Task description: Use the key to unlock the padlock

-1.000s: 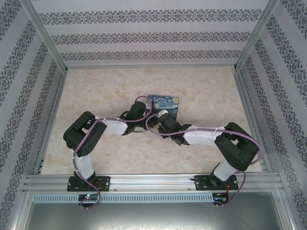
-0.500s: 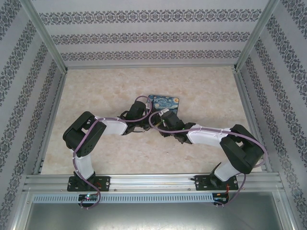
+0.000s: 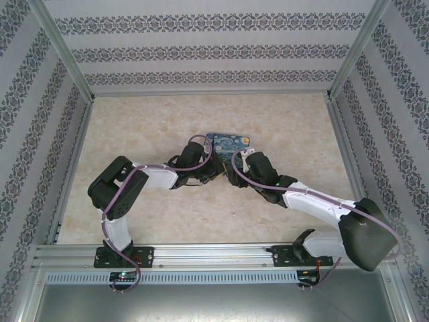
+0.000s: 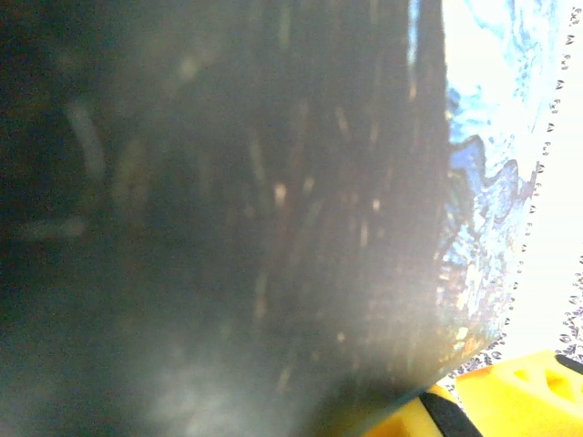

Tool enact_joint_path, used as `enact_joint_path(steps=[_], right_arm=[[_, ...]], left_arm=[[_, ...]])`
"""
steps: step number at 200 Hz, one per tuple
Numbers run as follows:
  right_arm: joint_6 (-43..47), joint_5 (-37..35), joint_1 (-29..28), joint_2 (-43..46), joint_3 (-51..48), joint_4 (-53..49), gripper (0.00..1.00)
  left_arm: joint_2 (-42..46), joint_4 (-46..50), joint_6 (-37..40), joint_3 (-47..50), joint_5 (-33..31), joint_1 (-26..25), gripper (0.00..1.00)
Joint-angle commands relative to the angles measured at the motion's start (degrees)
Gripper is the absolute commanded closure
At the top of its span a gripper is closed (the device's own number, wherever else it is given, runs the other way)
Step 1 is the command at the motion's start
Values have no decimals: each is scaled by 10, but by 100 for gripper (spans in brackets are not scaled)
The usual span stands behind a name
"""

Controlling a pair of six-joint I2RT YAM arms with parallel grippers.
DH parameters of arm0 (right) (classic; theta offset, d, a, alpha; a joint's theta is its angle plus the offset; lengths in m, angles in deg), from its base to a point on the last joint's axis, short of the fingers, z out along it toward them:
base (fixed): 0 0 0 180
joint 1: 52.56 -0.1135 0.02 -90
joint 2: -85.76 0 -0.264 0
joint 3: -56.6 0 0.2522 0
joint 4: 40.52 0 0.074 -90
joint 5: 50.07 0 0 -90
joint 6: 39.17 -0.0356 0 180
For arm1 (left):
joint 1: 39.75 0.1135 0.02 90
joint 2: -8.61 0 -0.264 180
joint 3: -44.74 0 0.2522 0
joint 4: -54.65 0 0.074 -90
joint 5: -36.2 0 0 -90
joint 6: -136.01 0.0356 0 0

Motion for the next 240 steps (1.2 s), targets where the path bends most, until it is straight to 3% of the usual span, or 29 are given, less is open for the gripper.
enact_joint_path(steps=[1,78,171,240], right_arm=[[-18,17,1,-4,-8,-5,50],[31,-41,-45,-96,26,-7,54],[69,-106,-60,-176,81,11,61],[62,-97,-58,-179,84,38,94]], left_arm=[[9,36,4,-12,12,-1,100],[14,47,-1,-23,20,-1,100],[18,49,-2,-17,20,-1,100],[19,49,0,-15,20,-2,100]])
